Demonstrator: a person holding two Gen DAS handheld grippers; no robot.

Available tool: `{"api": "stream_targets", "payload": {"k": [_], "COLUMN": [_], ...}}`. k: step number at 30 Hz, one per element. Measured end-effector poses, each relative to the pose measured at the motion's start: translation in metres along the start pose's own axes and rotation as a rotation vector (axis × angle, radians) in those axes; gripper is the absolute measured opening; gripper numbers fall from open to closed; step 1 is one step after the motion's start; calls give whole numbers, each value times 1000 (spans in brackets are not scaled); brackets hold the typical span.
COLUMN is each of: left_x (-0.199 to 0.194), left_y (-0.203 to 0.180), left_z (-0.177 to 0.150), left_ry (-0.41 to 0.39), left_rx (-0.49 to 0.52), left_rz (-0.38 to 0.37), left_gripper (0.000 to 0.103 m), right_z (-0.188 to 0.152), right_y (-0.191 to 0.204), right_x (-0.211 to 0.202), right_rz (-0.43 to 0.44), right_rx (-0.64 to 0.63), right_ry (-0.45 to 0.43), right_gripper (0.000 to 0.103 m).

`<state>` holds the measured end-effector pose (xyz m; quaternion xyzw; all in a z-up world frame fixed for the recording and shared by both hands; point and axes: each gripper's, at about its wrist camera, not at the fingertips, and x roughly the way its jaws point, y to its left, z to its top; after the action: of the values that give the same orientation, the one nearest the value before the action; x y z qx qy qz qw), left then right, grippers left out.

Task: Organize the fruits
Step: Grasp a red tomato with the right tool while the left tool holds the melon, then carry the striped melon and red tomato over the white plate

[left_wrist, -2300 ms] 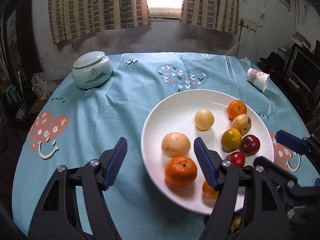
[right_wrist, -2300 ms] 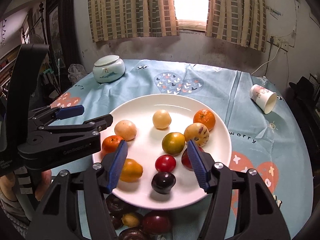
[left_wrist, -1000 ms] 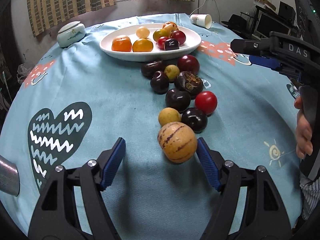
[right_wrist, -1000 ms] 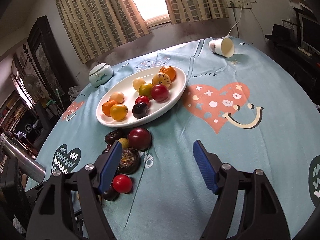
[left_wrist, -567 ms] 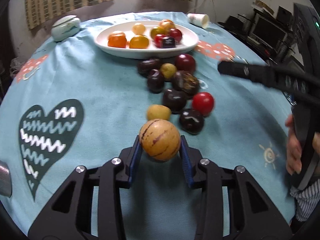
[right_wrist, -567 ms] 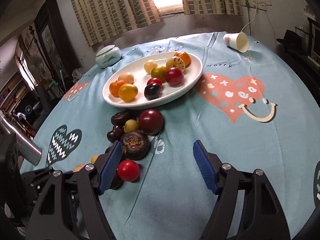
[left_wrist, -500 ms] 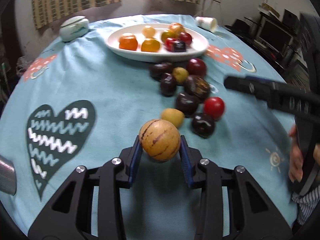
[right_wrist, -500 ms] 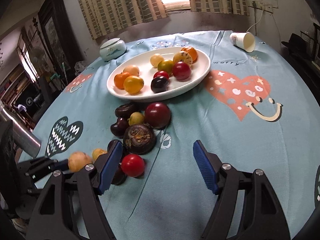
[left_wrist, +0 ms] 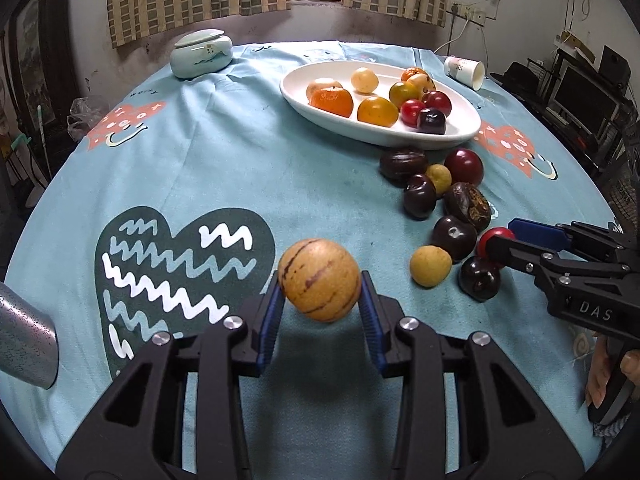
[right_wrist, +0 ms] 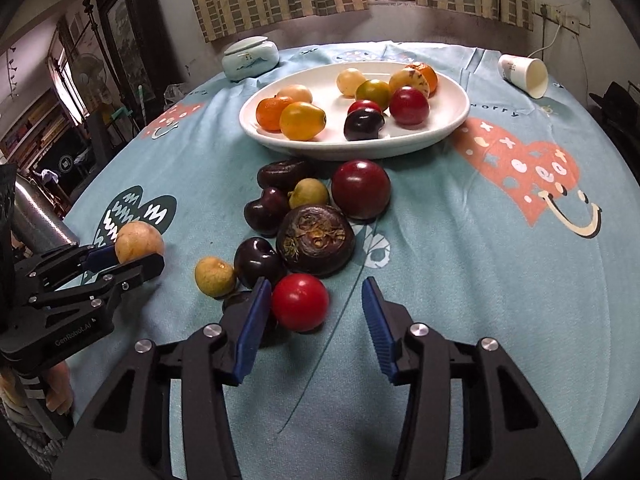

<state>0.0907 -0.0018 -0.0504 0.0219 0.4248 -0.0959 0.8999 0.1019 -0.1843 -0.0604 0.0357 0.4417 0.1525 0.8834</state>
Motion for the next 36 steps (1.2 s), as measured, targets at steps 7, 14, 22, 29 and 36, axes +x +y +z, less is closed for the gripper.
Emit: {"api": "stream_targets", "payload": {"k": [7, 14, 22, 29, 36], "left_x": [2, 0, 1, 2, -7], "left_y": [2, -1, 4, 3, 0], "left_z": [0, 0, 1, 12, 87], "left_ry": [1, -8, -4, 4, -63], "left_rx": [-13, -1, -23, -20, 25], "left_rz": [17, 23, 15, -6, 16], "left_gripper": [37, 37, 37, 37, 37], "right_z": [0, 1, 0, 8, 64], "right_y": [1, -4, 8, 5, -6], "right_x": [0, 1, -7, -28, -66], "right_rz": [60, 83, 7, -17, -41], "right_rx": [20, 49, -21, -10, -18], "right_ry": [6, 12, -35, -116, -200], "right_gripper": [32, 31, 29, 29, 29]}}
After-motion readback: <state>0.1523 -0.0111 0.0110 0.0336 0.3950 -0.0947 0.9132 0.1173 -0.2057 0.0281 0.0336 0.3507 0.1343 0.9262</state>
